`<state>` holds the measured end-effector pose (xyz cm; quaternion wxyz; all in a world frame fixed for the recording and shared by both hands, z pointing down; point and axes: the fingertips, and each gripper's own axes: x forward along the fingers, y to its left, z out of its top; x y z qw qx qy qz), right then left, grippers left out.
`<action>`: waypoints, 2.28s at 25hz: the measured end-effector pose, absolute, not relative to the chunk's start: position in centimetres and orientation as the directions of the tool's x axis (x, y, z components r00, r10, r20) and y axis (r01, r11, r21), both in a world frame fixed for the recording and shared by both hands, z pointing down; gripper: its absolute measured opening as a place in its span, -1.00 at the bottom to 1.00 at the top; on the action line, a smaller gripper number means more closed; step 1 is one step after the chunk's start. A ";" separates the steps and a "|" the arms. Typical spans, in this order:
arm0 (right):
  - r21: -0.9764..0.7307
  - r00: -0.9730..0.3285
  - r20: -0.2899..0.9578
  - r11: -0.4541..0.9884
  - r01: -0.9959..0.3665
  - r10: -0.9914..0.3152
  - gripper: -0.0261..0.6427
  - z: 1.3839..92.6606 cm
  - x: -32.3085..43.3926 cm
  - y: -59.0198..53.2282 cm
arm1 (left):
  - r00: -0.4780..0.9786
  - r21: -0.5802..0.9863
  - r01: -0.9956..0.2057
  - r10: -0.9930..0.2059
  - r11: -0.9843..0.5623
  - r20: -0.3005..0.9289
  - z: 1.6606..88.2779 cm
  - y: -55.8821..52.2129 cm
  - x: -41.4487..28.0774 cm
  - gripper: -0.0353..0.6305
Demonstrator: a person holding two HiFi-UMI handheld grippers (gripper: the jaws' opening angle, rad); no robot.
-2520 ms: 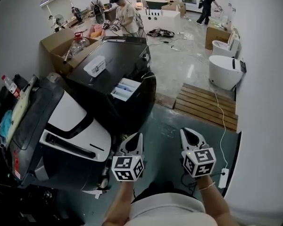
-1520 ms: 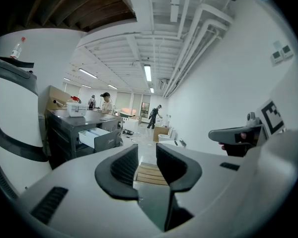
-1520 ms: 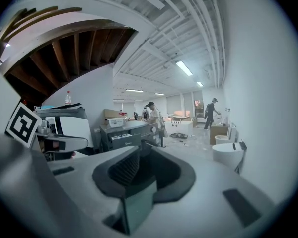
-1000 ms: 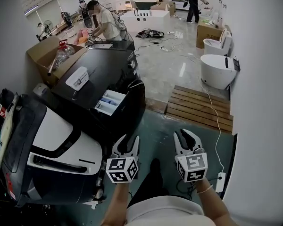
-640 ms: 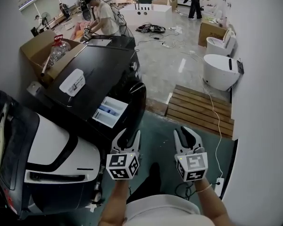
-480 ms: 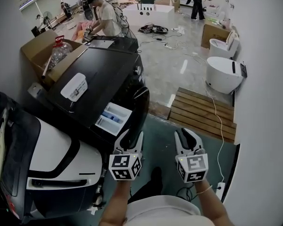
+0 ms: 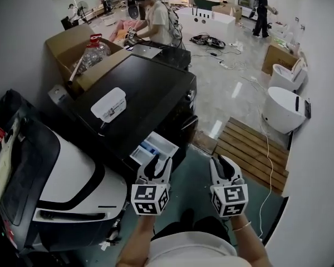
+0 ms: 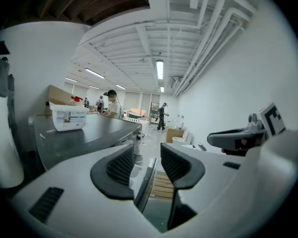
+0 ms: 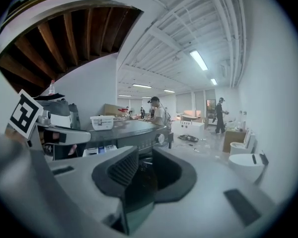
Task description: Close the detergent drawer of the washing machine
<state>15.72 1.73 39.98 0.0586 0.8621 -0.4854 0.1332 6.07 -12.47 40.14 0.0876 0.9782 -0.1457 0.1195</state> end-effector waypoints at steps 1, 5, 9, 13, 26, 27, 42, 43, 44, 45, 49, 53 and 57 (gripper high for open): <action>-0.027 0.478 0.288 -0.506 -0.862 -0.830 -0.71 40.0 15.8 0.9 | 0.925 0.133 -0.321 -0.279 -0.938 0.259 40.1 -13.1 5.9 -0.43; -0.029 0.395 0.302 -0.423 -0.906 -0.868 -0.71 40.2 15.9 -2.0 | 0.895 0.141 -0.402 -0.355 -0.905 0.272 40.6 -15.3 4.8 -0.43; -0.050 0.307 0.309 -0.338 -0.940 -0.900 -0.71 40.9 16.8 -4.7 | 0.845 0.135 -0.504 -0.454 -0.853 0.284 41.2 -16.9 3.7 -0.43; -0.079 0.201 0.320 -0.238 -0.968 -0.926 -0.71 41.6 17.7 -7.6 | 0.772 0.136 -0.616 -0.561 -0.776 0.300 41.8 -18.4 2.1 -0.43; -0.089 -0.160 0.381 0.137 -0.987 -0.910 -0.71 43.5 17.6 -10.8 | 0.468 0.164 -0.883 -0.807 -0.439 0.360 43.8 -15.3 -3.3 -0.43; -0.090 -0.176 0.383 0.154 -0.984 -0.907 -0.71 43.7 17.6 -10.7 | 0.453 0.164 -0.891 -0.813 -0.423 0.366 44.0 -14.8 -3.5 -0.43; -0.097 -0.300 0.425 0.287 -0.953 -0.854 -0.71 46.1 17.4 -8.3 | 0.304 0.155 -0.952 -0.848 -0.263 0.434 47.9 -8.8 -4.9 -0.44; -0.097 -0.305 0.431 0.293 -0.951 -0.849 -0.71 46.4 17.3 -8.2 | 0.303 0.157 -0.953 -0.847 -0.260 0.437 48.1 -8.5 -4.8 -0.44; -0.097 -0.309 0.437 0.297 -0.950 -0.845 -0.71 46.7 17.2 -8.1 | 0.302 0.158 -0.953 -0.846 -0.258 0.440 48.4 -8.3 -4.7 -0.44; -0.098 -0.311 0.444 0.300 -0.949 -0.840 -0.71 47.1 17.2 -8.0 | 0.300 0.159 -0.954 -0.845 -0.256 0.442 48.5 -8.2 -4.7 -0.44; -0.101 -0.327 0.472 0.318 -0.943 -0.818 -0.71 48.5 16.7 -7.7 | 0.288 0.161 -0.957 -0.842 -0.241 0.456 49.3 -7.5 -4.5 -0.44; -0.097 -0.332 0.491 0.328 -0.940 -0.806 -0.71 49.4 16.4 -7.8 | 0.286 0.174 -0.957 -0.837 -0.230 0.466 50.3 -7.1 -4.3 -0.44; -0.092 -0.324 0.507 0.324 -0.942 -0.799 -0.71 50.3 16.1 -8.3 | 0.289 0.183 -0.956 -0.833 -0.227 0.471 51.2 -7.3 -4.3 -0.44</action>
